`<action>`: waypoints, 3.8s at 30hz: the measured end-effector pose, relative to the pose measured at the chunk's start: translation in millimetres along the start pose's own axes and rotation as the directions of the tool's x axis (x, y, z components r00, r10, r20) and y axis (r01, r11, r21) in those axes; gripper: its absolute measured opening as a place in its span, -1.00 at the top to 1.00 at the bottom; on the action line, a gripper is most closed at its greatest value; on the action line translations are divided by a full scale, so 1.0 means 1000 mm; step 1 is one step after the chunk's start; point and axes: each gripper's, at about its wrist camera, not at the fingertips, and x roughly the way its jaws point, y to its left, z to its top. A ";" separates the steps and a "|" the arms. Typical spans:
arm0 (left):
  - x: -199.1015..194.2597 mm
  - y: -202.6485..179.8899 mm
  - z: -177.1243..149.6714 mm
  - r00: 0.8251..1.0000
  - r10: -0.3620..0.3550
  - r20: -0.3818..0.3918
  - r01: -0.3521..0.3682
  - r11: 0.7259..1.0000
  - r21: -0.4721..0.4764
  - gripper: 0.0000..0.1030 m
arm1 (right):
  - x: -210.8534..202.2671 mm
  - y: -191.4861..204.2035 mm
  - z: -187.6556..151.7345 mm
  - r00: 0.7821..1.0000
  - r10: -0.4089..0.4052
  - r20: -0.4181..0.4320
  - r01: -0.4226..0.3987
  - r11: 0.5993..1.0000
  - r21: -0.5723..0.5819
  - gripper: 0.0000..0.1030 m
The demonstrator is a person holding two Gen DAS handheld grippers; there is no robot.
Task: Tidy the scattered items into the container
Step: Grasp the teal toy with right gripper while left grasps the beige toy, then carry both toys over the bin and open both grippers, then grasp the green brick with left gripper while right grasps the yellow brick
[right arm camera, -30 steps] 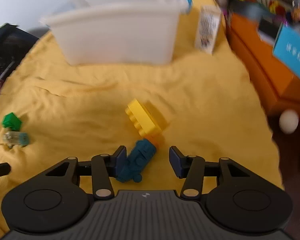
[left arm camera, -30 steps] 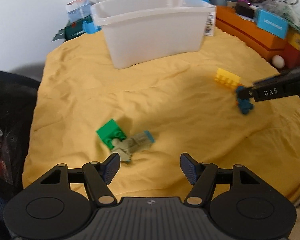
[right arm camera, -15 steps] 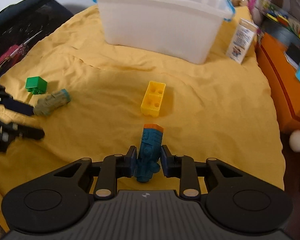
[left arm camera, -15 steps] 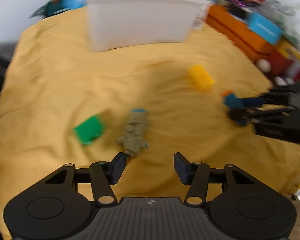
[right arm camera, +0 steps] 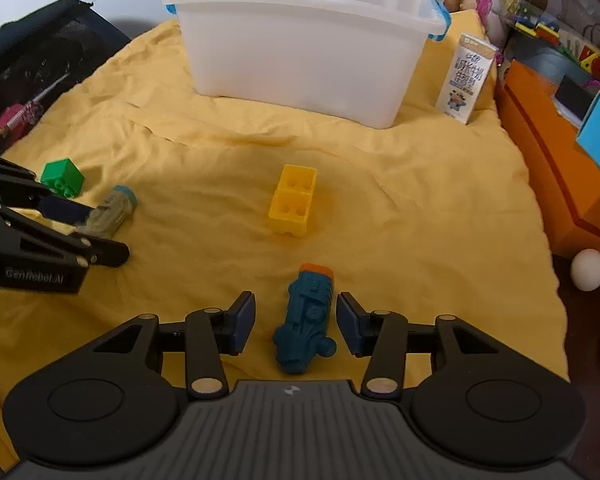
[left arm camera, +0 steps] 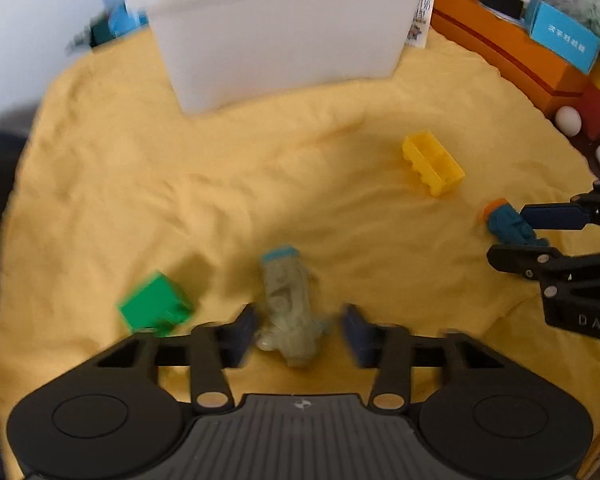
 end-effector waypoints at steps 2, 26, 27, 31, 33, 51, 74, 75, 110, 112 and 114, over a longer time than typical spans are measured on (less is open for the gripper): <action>-0.004 -0.001 -0.001 1.000 -0.015 0.003 0.015 1.000 0.012 0.24 | -0.004 -0.004 -0.001 1.000 -0.018 0.013 0.018 1.000 0.011 0.05; -0.098 0.014 0.127 0.930 0.040 0.365 -0.086 0.990 0.111 0.24 | -0.040 -0.027 0.132 0.972 -0.019 0.236 0.028 0.999 -0.034 0.57; -0.102 0.018 0.139 0.923 0.042 0.383 -0.088 0.991 0.105 0.24 | -0.042 -0.029 0.143 0.967 -0.027 0.254 0.037 0.999 -0.033 0.57; -0.112 0.028 0.190 0.895 0.055 0.442 -0.099 0.992 0.076 0.24 | -0.043 -0.034 0.185 0.952 -0.057 0.300 0.056 0.998 0.011 0.57; -0.111 0.034 0.212 0.892 0.062 0.447 -0.101 0.993 0.064 0.24 | -0.038 -0.035 0.205 0.945 -0.069 0.320 0.065 0.998 0.024 0.57; -0.019 0.049 0.240 0.933 0.123 0.339 -0.152 0.986 0.062 -0.14 | 0.050 -0.054 0.232 0.980 -0.083 0.183 0.065 0.993 0.102 0.15; -0.056 0.030 -0.028 0.972 0.033 0.232 -0.090 0.966 0.241 -0.31 | -0.003 -0.011 0.063 0.985 0.083 0.148 -0.088 0.996 0.029 0.00; -0.054 0.030 -0.030 0.972 0.037 0.232 -0.096 0.964 0.249 -0.23 | -0.002 -0.010 0.056 0.988 0.085 0.130 -0.090 0.995 0.036 0.00; -0.009 0.027 -0.007 0.994 0.053 0.100 -0.074 0.971 0.227 0.34 | -0.007 0.004 0.032 0.995 0.042 0.090 -0.046 0.998 0.040 -0.14; -0.008 0.029 -0.008 0.994 0.042 0.103 -0.060 0.980 0.188 0.35 | 0.001 0.004 0.038 0.995 0.024 0.101 -0.027 0.999 0.027 -0.12; -0.012 0.028 -0.008 0.992 0.039 0.118 -0.058 0.985 0.162 0.35 | 0.012 0.003 0.046 0.995 -0.004 0.098 0.001 1.000 0.022 -0.05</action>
